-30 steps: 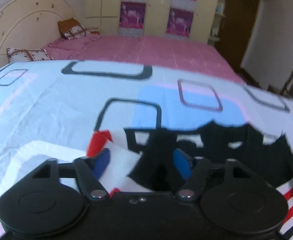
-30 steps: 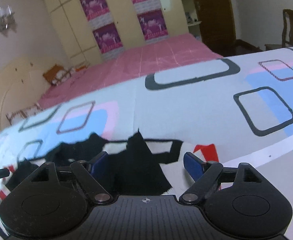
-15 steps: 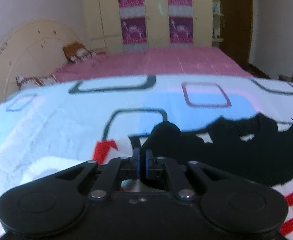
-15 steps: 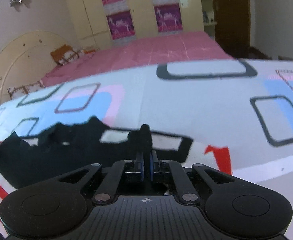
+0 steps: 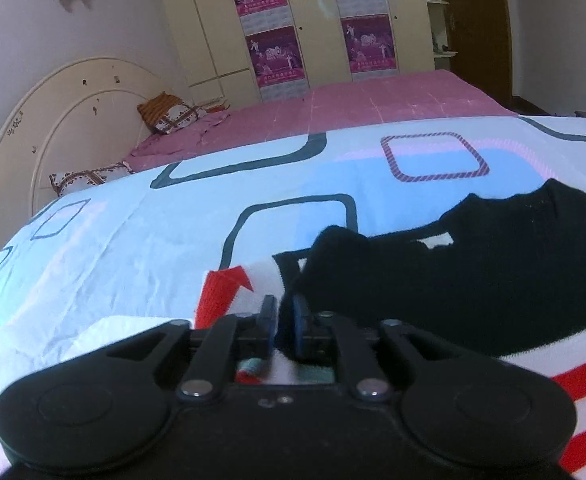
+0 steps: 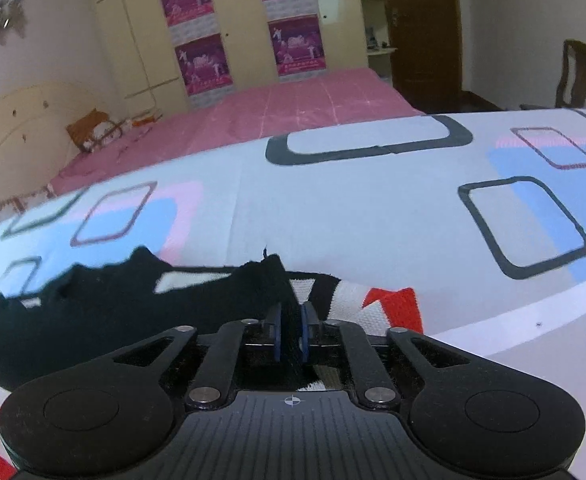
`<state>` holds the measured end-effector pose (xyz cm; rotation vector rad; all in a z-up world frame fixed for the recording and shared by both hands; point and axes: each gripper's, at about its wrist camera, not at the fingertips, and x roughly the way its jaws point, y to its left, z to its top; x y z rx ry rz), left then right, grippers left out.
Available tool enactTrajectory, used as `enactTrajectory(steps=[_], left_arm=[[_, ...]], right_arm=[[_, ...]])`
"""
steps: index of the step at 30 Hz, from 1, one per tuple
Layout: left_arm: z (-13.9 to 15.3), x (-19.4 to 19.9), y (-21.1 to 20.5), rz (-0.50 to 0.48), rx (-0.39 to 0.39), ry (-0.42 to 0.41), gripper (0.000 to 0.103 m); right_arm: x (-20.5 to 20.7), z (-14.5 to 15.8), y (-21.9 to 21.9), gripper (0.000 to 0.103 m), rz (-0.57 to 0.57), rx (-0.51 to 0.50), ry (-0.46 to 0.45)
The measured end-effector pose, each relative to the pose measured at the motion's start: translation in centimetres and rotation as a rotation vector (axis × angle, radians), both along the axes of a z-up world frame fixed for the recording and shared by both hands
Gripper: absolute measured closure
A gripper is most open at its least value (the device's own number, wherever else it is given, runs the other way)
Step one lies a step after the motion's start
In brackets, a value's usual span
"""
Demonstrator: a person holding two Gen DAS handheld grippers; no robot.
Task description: Fold small clothes
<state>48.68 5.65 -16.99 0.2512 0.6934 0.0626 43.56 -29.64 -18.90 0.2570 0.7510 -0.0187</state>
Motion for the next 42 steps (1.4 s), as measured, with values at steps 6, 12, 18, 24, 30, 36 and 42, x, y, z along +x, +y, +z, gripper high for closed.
enactTrajectory(steps=[6, 12, 18, 24, 30, 36, 42], left_arm=[[1.6, -1.5, 0.4, -0.024, -0.045, -0.021, 0.028], [3.3, -2.9, -1.7, -0.087, -0.053, 0.005, 0.027], [4.4, -4.1, -3.9, -0.146, -0.113, 0.034, 0.027], [2.9, -4.9, -5.0, -0.163, -0.136, 0.075, 0.027], [0.4, -5.5, -3.3, -0.128, -0.106, 0.115, 0.024], [0.1, -6.6, 0.8, -0.076, -0.139, 0.097, 0.015], [0.7, -7.9, 2.6, -0.032, -0.149, 0.101, 0.022]], right_arm=[[-2.0, 2.3, 0.6, 0.05, 0.009, -0.037, -0.062], [-3.4, 3.4, 2.8, 0.05, 0.074, -0.03, -0.061], [-4.6, 3.4, 6.4, 0.05, 0.16, -0.05, -0.055], [-5.2, 2.9, 9.3, 0.05, 0.208, -0.047, -0.044], [-5.5, 1.7, 11.0, 0.05, 0.231, -0.067, -0.009], [-6.7, 0.5, 8.5, 0.05, 0.157, -0.157, 0.018], [-7.9, 0.8, 6.5, 0.05, 0.069, -0.145, 0.036]])
